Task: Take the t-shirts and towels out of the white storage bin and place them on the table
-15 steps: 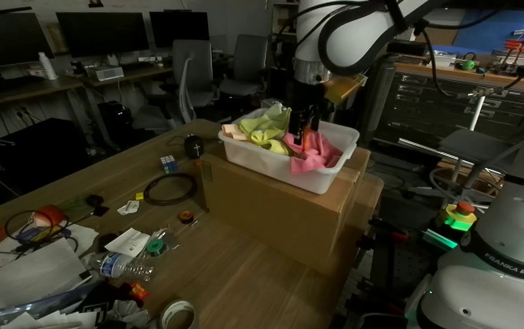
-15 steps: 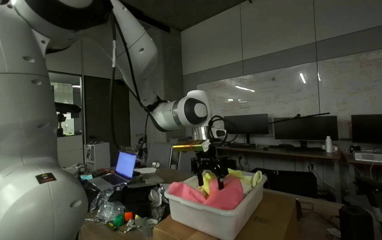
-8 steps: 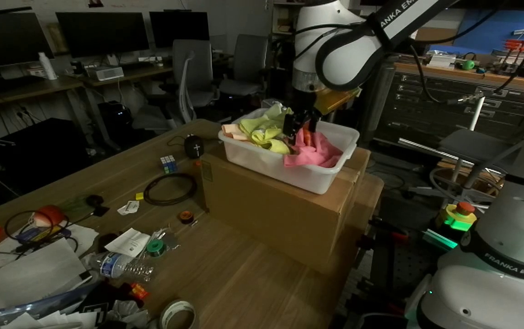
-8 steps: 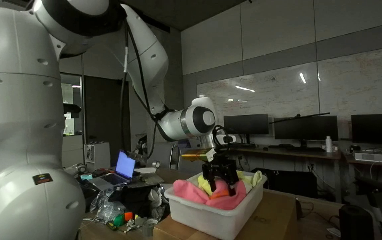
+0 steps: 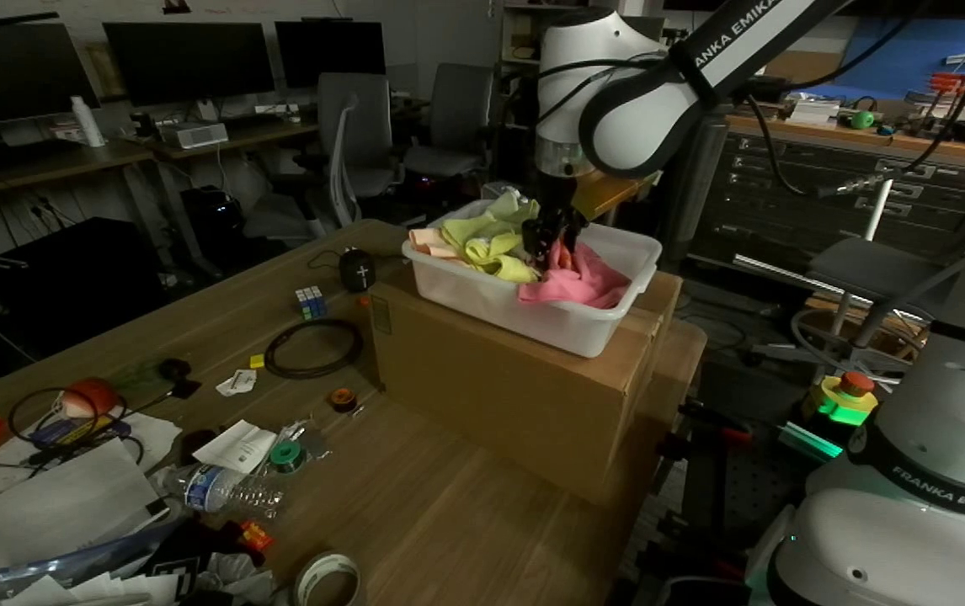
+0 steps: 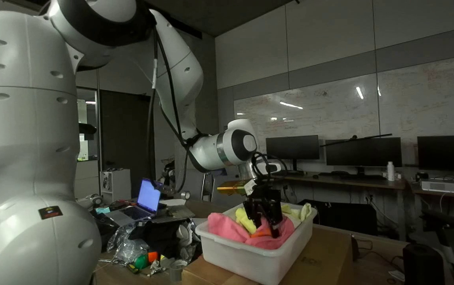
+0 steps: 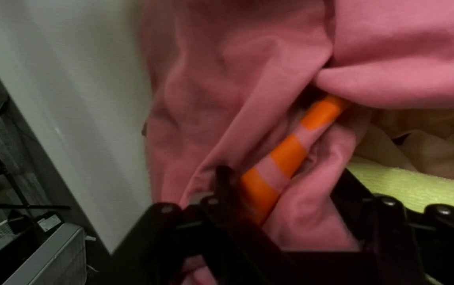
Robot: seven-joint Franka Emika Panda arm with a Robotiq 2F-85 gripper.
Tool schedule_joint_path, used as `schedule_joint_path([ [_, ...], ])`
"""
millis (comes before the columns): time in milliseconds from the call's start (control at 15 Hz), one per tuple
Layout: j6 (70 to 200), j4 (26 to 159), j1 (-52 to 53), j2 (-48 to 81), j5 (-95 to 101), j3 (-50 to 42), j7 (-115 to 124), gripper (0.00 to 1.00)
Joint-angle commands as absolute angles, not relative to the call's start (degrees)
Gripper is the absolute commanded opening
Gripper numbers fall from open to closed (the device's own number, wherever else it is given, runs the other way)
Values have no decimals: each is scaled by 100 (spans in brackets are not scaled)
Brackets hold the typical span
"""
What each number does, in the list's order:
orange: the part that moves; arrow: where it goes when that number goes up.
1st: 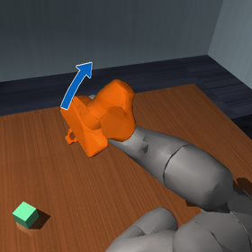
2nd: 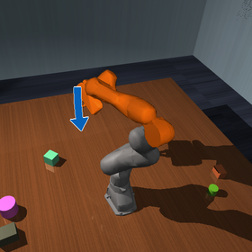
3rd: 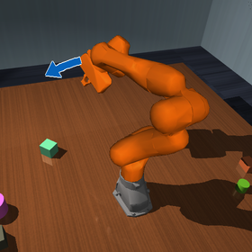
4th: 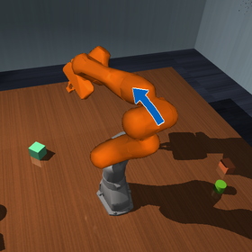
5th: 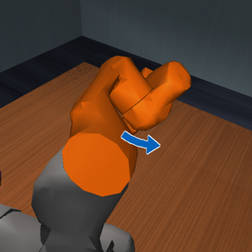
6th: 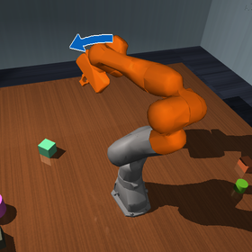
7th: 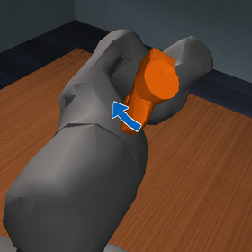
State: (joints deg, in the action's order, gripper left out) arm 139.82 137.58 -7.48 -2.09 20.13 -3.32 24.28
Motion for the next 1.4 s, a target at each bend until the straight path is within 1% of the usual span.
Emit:
schedule_joint_path([
  [0,13917,13614,-696,-181,2086,-371,2510,35],
  [133,13912,13602,-698,-199,2070,-373,2521,19],
  [200,13871,13596,-696,-216,2038,-374,2474,13],
  [267,13836,13589,-697,-236,2010,-376,2491,5],
  [400,13605,13566,-699,-308,1981,-377,2501,1],
  [467,13422,13569,-696,-390,1949,-374,2476,0],
  [533,13216,13561,-694,-468,1954,-367,2450,3],
  [867,11960,13528,-681,-1142,2018,-280,2403,3],
  [1333,11192,13432,-699,-2487,2110,80,2429,3],
])
